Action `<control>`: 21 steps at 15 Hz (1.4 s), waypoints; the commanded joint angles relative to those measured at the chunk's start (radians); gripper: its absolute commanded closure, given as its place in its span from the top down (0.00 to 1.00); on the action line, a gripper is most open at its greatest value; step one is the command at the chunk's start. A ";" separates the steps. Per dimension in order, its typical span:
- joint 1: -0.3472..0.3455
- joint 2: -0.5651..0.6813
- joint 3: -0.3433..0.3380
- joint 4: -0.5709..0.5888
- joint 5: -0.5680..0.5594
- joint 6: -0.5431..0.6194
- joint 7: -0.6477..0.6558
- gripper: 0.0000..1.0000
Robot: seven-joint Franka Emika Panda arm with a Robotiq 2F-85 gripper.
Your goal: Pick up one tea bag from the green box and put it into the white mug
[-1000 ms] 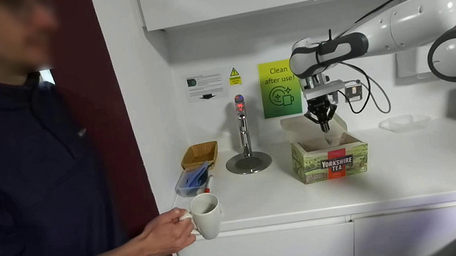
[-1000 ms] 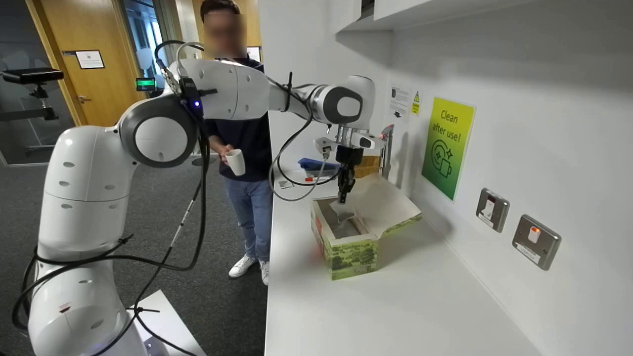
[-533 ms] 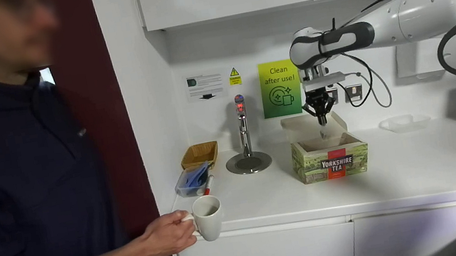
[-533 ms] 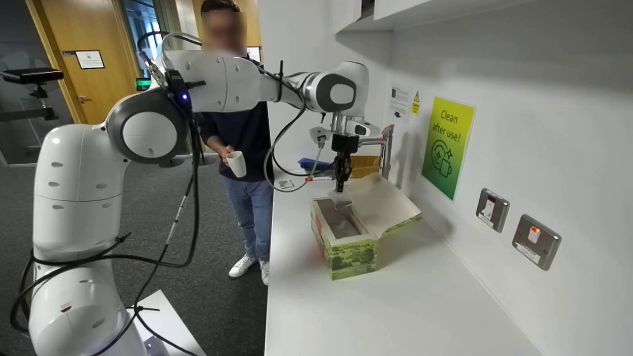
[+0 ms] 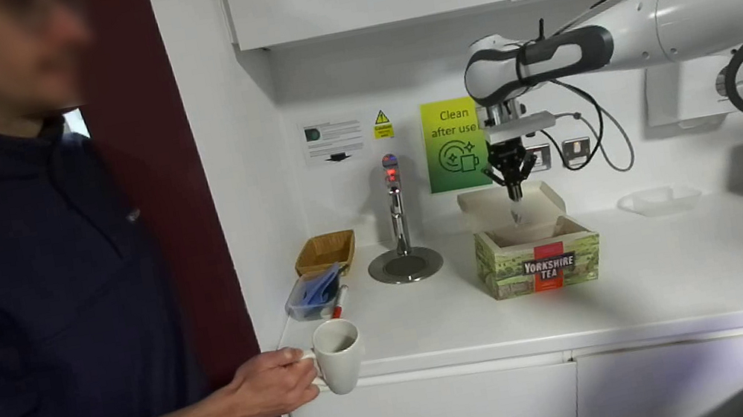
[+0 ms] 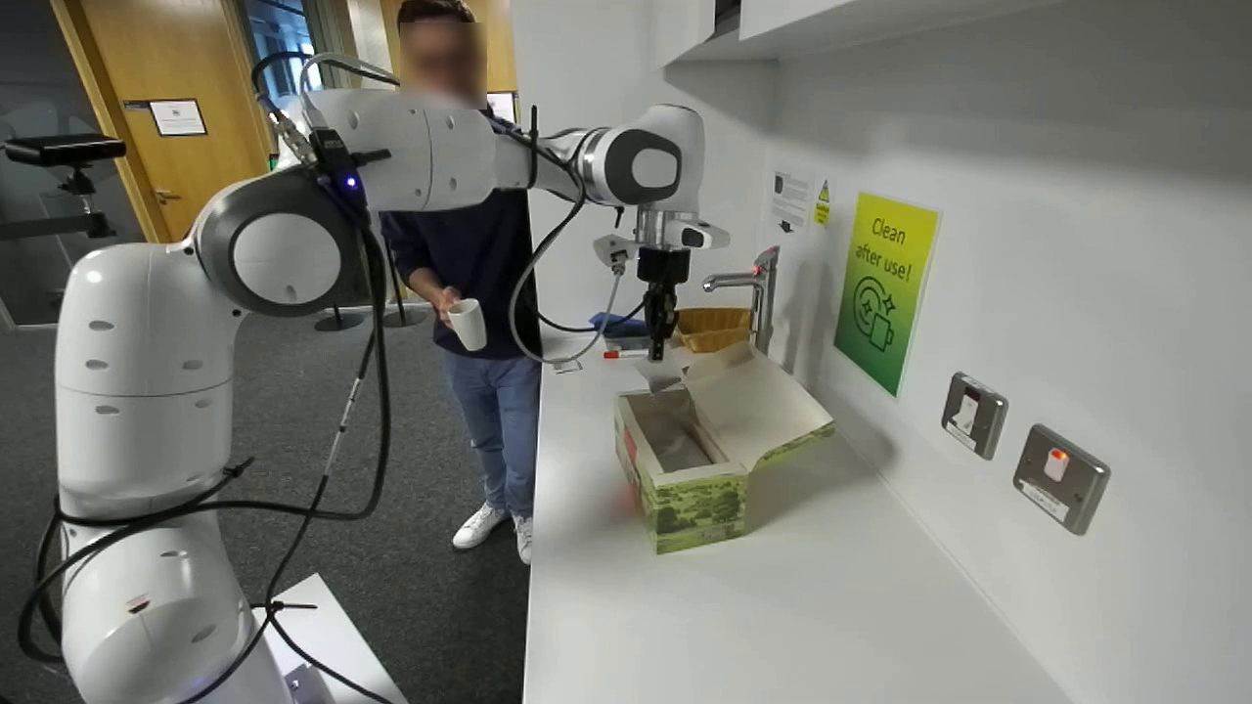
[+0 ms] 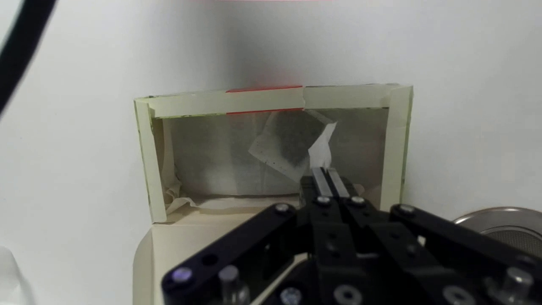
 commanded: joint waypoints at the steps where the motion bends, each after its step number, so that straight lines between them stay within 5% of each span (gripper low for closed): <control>1: 0.014 -0.038 0.014 -0.011 -0.021 -0.025 0.012 0.00; 21: 0.096 0.001 0.066 0.091 -0.095 -0.070 0.012 0.00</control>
